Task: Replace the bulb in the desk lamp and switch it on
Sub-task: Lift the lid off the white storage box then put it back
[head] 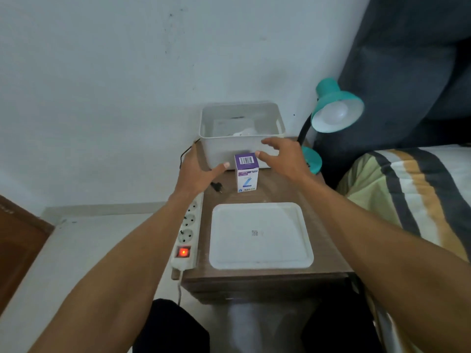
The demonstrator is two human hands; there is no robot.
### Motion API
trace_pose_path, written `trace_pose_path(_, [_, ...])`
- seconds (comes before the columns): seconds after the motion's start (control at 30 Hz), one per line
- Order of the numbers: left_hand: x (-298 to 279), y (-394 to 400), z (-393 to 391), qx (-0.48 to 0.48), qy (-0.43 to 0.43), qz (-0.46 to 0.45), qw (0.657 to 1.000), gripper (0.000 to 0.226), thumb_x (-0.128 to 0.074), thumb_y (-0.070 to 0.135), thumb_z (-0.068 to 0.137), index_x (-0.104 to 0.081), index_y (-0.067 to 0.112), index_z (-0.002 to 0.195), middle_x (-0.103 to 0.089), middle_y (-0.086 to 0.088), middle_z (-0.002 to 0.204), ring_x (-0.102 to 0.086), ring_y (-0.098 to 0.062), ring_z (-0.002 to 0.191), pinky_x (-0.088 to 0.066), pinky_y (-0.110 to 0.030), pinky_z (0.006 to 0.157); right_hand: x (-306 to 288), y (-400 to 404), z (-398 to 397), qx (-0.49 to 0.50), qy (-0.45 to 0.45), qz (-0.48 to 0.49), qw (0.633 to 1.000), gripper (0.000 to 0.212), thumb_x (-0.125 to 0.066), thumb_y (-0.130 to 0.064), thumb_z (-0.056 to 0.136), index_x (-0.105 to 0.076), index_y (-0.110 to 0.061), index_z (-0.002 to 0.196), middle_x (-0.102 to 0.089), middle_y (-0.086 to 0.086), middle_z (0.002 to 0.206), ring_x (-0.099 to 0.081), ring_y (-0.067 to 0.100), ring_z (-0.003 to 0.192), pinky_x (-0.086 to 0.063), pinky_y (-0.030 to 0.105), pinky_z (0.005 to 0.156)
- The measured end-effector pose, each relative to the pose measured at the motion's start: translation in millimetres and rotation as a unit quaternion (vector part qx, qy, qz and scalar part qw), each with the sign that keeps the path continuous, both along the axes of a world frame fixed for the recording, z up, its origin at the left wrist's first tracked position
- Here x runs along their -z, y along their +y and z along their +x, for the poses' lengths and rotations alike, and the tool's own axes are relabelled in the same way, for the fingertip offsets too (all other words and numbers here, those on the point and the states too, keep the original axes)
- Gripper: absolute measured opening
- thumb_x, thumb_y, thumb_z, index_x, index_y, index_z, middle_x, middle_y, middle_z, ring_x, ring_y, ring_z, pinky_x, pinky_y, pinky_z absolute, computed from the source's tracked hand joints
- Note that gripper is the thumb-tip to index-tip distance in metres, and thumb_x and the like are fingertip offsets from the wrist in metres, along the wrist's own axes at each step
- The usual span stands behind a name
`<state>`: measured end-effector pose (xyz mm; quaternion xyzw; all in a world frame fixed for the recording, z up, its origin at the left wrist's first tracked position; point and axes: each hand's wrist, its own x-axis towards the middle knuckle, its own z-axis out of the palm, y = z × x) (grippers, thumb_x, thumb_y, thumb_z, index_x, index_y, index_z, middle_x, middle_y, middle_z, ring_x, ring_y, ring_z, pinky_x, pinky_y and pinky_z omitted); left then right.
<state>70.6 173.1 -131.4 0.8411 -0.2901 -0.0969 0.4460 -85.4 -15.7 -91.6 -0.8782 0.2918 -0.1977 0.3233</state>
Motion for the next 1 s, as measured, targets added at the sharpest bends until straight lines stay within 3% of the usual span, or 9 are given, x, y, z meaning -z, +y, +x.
trace_pose_path(0.07, [10,15,-17,-0.008,0.014,0.008,1.0,0.107,-0.082,0.076,0.065,-0.042,0.026,0.151,-0.051,0.005,0.15,-0.051,-0.012,0.131,-0.048,-0.026,0.104,10,12,-17,0.015,0.011,0.015,1.0,0.051,-0.073,-0.045,0.088,-0.066,-0.018,0.131,-0.068,0.004,0.131,-0.062,0.021,0.12,-0.052,0.041,0.1])
trace_pose_path(0.13, [21,27,-34,-0.015,0.035,0.039,0.998,0.108,-0.078,0.085,0.06,-0.05,0.02,0.142,-0.054,0.001,0.147,-0.052,-0.02,0.134,-0.047,-0.041,0.11,21,23,-33,0.034,0.025,0.039,0.998,0.052,-0.075,-0.045,0.085,-0.067,-0.02,0.13,-0.069,0.004,0.13,-0.062,0.021,0.121,-0.051,0.039,0.102])
trace_pose_path(0.2, [25,37,-55,-0.001,0.052,0.056,0.997,0.085,-0.082,0.073,0.068,-0.06,0.014,0.125,-0.057,0.007,0.132,-0.055,-0.017,0.123,-0.045,-0.034,0.103,32,36,-52,0.046,0.031,0.073,0.996,0.051,-0.075,-0.041,0.085,-0.066,-0.02,0.131,-0.067,0.003,0.133,-0.059,0.02,0.125,-0.048,0.037,0.105])
trace_pose_path(0.27, [33,44,-71,0.004,0.046,0.063,0.997,0.076,-0.081,0.07,0.072,-0.061,0.018,0.123,-0.057,0.01,0.127,-0.055,-0.016,0.12,-0.044,-0.031,0.095,46,47,-72,0.059,0.044,0.089,0.993,0.051,-0.073,-0.04,0.087,-0.065,-0.021,0.133,-0.064,0.002,0.137,-0.056,0.02,0.129,-0.044,0.036,0.106])
trace_pose_path(0.37, [41,51,-91,0.012,0.02,0.112,0.993,0.096,-0.074,0.08,0.07,-0.052,0.018,0.14,-0.056,-0.003,0.143,-0.052,-0.026,0.132,-0.048,-0.042,0.104,70,57,-98,0.082,0.087,0.075,0.99,0.049,-0.072,-0.041,0.09,-0.064,-0.021,0.133,-0.058,0.006,0.141,-0.05,0.025,0.133,-0.041,0.038,0.107])
trace_pose_path(0.47, [50,54,-112,0.028,0.003,0.145,0.989,0.105,-0.064,0.092,0.065,-0.05,0.023,0.143,-0.054,0.0,0.147,-0.05,-0.025,0.136,-0.047,-0.046,0.11,91,66,-120,0.118,0.133,0.033,0.984,0.051,-0.071,-0.048,0.088,-0.065,-0.024,0.133,-0.056,0.006,0.144,-0.045,0.028,0.135,-0.04,0.043,0.109])
trace_pose_path(0.63, [69,52,-141,-0.003,0.011,0.222,0.975,0.114,-0.068,0.08,0.075,-0.024,0.021,0.161,-0.028,-0.006,0.167,-0.026,-0.032,0.154,-0.03,-0.049,0.122,104,74,-142,0.137,0.174,0.035,0.974,0.062,-0.069,-0.05,0.089,-0.056,-0.022,0.142,-0.049,0.01,0.149,-0.043,0.031,0.136,-0.04,0.044,0.111])
trace_pose_path(0.83, [77,44,-154,-0.05,0.019,0.257,0.965,0.113,-0.066,0.084,0.073,-0.028,0.022,0.159,-0.026,-0.01,0.166,-0.022,-0.037,0.154,-0.024,-0.053,0.123,103,80,-145,0.131,0.188,0.075,0.971,0.063,-0.069,-0.044,0.091,-0.051,-0.021,0.147,-0.047,0.014,0.147,-0.044,0.031,0.134,-0.04,0.041,0.111])
trace_pose_path(1.0, [71,41,-152,-0.062,0.042,0.254,0.964,0.116,-0.077,0.076,0.07,-0.031,0.018,0.158,-0.025,-0.012,0.164,-0.02,-0.037,0.152,-0.024,-0.052,0.122,95,76,-139,0.163,0.131,0.177,0.962,0.067,-0.076,-0.037,0.088,-0.051,-0.019,0.147,-0.044,0.011,0.155,-0.041,0.031,0.141,-0.036,0.042,0.114])
